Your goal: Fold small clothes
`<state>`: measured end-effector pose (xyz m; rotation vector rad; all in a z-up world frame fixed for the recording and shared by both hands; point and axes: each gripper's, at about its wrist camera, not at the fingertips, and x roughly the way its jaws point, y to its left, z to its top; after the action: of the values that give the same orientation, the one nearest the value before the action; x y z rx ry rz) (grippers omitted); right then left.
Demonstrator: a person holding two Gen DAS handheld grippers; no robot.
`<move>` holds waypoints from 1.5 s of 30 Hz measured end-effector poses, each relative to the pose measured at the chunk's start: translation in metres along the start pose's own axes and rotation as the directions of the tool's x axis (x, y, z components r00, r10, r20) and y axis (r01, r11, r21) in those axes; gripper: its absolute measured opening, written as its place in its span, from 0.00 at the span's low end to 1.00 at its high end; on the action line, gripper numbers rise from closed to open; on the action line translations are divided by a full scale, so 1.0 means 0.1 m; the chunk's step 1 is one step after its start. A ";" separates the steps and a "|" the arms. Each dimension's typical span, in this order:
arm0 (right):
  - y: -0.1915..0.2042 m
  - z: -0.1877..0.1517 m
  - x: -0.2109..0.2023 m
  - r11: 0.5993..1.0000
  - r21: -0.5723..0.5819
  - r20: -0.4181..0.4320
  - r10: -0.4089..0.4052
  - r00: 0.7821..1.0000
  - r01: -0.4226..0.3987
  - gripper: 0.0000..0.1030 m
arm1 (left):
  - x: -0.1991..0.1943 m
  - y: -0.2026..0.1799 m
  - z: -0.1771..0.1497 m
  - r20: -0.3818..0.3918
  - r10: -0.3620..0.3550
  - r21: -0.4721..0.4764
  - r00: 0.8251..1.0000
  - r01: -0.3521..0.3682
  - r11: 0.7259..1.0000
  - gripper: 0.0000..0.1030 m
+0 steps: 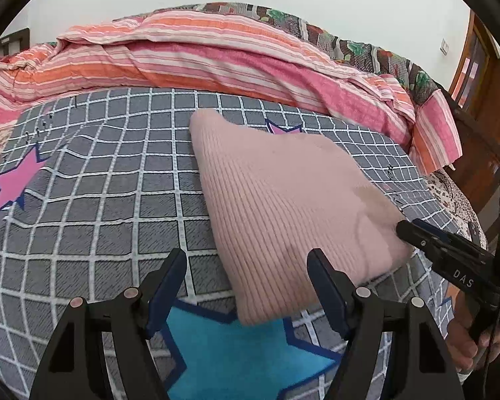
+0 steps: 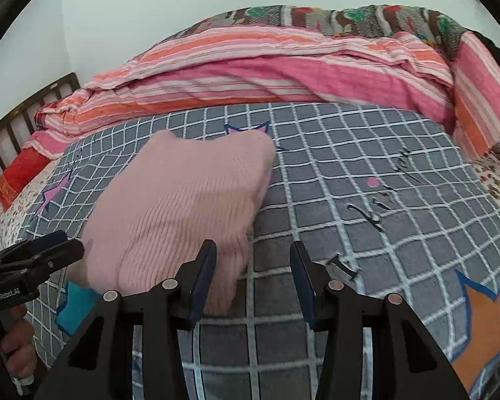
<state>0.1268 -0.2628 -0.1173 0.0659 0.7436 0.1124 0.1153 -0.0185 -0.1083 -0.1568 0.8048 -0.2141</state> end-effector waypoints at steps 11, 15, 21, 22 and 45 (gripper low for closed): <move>0.01 -0.06 -0.75 0.997 0.003 0.031 -0.073 0.997 0.073 0.43 | -0.69 -0.11 -0.14 0.057 0.084 -0.027 0.995 -0.083 0.996 0.71; 0.03 -0.07 -1.03 0.998 0.014 0.034 -0.059 0.998 0.058 0.64 | -0.98 -0.21 -0.16 0.075 0.128 0.004 0.989 -0.128 0.992 0.71; 0.07 -0.14 -1.45 0.998 -0.002 0.121 -0.064 0.991 0.065 0.91 | -1.29 -0.30 -0.18 0.094 0.160 0.030 0.983 -0.163 0.986 0.74; 0.08 -0.15 -1.50 0.998 -0.008 0.123 -0.064 0.990 0.066 0.92 | -1.33 -0.31 -0.19 0.095 0.164 0.033 0.982 -0.168 0.985 0.74; 0.13 -0.25 -1.83 0.995 -0.032 0.144 -0.087 0.986 0.092 0.93 | -1.67 -0.45 -0.19 0.154 0.165 0.040 0.974 -0.173 0.984 0.75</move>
<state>-0.0242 -0.2724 -0.0114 0.0041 0.6009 0.0358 -0.0168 -0.0217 0.0055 -0.0528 0.6575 -0.0613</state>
